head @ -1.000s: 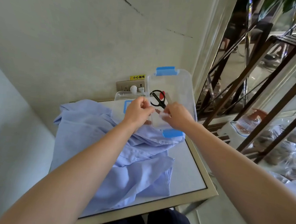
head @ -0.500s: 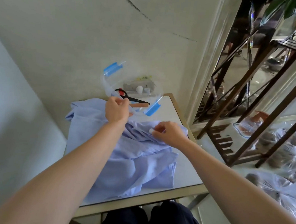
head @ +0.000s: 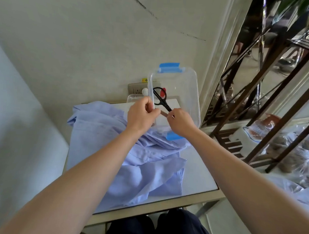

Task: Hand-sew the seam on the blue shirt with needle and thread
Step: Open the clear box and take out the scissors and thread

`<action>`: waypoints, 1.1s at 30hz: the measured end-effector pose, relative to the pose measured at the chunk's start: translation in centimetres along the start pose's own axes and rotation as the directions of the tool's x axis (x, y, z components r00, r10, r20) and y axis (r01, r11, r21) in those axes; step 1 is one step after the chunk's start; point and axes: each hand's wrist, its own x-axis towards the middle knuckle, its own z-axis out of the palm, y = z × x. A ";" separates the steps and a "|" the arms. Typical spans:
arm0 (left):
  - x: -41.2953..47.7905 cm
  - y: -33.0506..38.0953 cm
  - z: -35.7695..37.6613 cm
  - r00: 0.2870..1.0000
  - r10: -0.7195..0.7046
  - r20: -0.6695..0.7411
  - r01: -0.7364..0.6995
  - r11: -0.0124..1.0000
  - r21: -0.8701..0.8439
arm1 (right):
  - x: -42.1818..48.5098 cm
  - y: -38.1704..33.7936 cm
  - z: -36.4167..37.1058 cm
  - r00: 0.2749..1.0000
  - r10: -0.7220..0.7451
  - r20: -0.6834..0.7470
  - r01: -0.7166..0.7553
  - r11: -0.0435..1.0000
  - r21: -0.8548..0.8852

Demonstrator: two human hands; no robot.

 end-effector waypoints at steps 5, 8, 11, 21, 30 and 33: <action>-0.2 -0.4 0.4 0.999 0.034 0.016 -0.034 0.998 0.044 | -0.3 0.0 -0.5 0.981 0.121 0.154 -0.123 0.992 0.004; -0.2 -0.6 0.4 1.000 0.021 0.013 -0.021 1.000 0.017 | 0.1 0.7 -0.7 0.981 0.129 0.142 -0.138 0.989 0.053; -0.1 -0.5 0.4 1.000 0.020 0.020 -0.021 0.999 0.029 | 0.2 1.2 -0.5 0.991 0.089 0.098 -0.095 0.993 0.063; 0.2 -0.8 0.8 0.991 -0.133 0.021 0.134 0.986 -0.094 | -1.0 0.9 -2.1 0.971 0.036 -0.235 0.020 0.973 0.230; 1.6 -0.1 2.3 0.968 -0.251 -0.017 0.241 0.943 -0.230 | -4.0 1.4 -6.3 0.985 -0.159 -0.060 0.168 0.966 0.197; 1.9 0.7 3.0 0.964 -0.266 -0.007 0.254 0.928 -0.274 | -4.4 2.8 -6.3 0.980 -0.194 0.051 0.193 0.981 0.025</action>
